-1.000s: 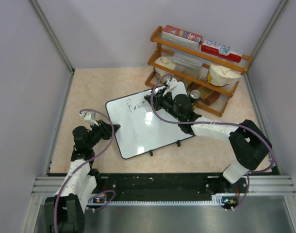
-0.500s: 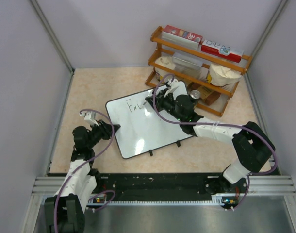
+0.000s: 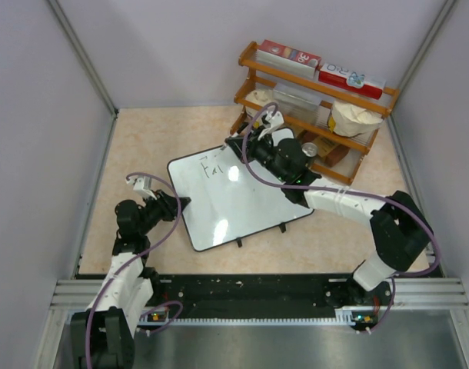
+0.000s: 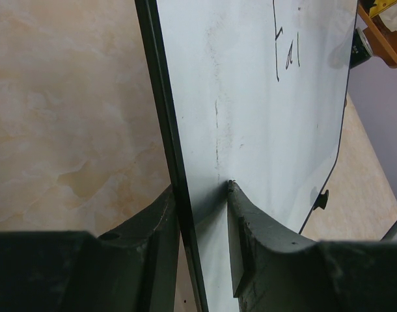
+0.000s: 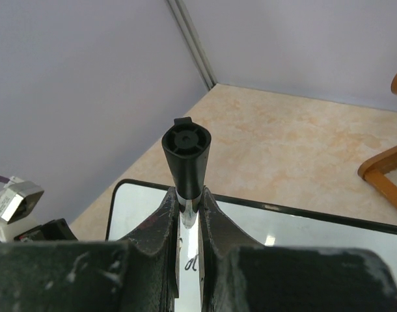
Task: Write a sentence on the whiteboard
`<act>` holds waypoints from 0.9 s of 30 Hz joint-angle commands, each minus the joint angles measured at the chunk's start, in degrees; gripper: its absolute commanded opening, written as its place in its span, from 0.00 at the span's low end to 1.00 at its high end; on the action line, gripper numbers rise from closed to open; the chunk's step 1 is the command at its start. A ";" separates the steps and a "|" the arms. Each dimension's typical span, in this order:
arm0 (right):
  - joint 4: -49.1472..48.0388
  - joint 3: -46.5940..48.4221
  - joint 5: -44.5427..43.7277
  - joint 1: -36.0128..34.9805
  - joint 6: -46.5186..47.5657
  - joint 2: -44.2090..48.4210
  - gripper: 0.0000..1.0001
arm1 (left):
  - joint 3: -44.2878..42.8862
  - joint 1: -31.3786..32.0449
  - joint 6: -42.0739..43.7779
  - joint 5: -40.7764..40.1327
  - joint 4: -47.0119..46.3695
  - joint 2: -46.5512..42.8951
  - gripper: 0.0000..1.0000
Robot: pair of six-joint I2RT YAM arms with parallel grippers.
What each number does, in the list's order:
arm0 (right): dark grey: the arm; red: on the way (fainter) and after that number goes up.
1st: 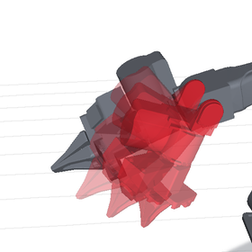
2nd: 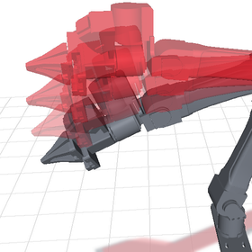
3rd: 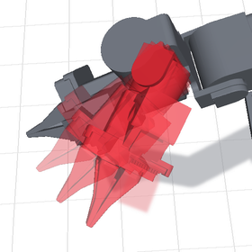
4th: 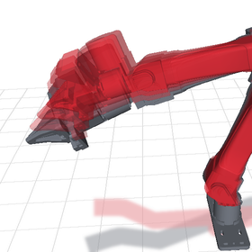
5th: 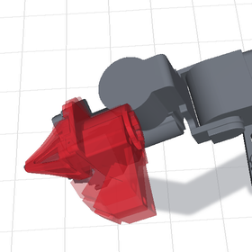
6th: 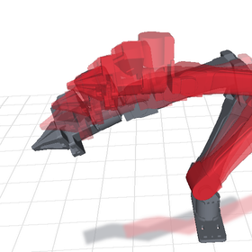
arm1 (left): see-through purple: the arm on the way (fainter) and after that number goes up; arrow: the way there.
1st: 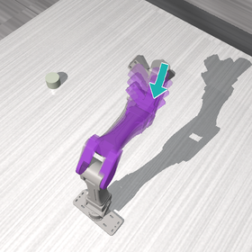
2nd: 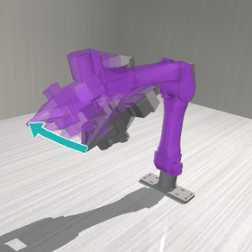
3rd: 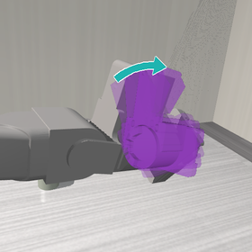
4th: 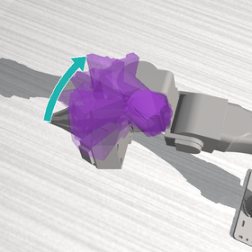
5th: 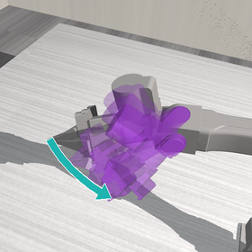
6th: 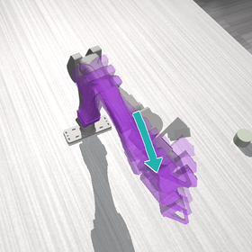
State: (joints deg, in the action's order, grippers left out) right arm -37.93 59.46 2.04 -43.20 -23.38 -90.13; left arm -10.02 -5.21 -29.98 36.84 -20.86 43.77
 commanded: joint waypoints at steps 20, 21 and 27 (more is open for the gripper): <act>0.32 -0.66 -3.89 0.13 4.83 -2.25 0.00 | 0.53 -0.15 3.79 -1.25 -2.25 -1.05 0.00; 0.32 -0.66 -3.45 0.05 4.92 -1.81 0.00 | 0.53 -0.06 3.87 -0.90 -2.17 -1.23 0.00; 0.05 -1.98 0.15 0.05 2.90 6.18 0.00 | -2.19 -0.06 5.19 -2.04 3.02 -3.77 0.12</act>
State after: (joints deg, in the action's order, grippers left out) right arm -35.83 58.06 0.03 -43.22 -20.56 -91.24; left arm -10.04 -5.21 -29.43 37.21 -19.70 41.80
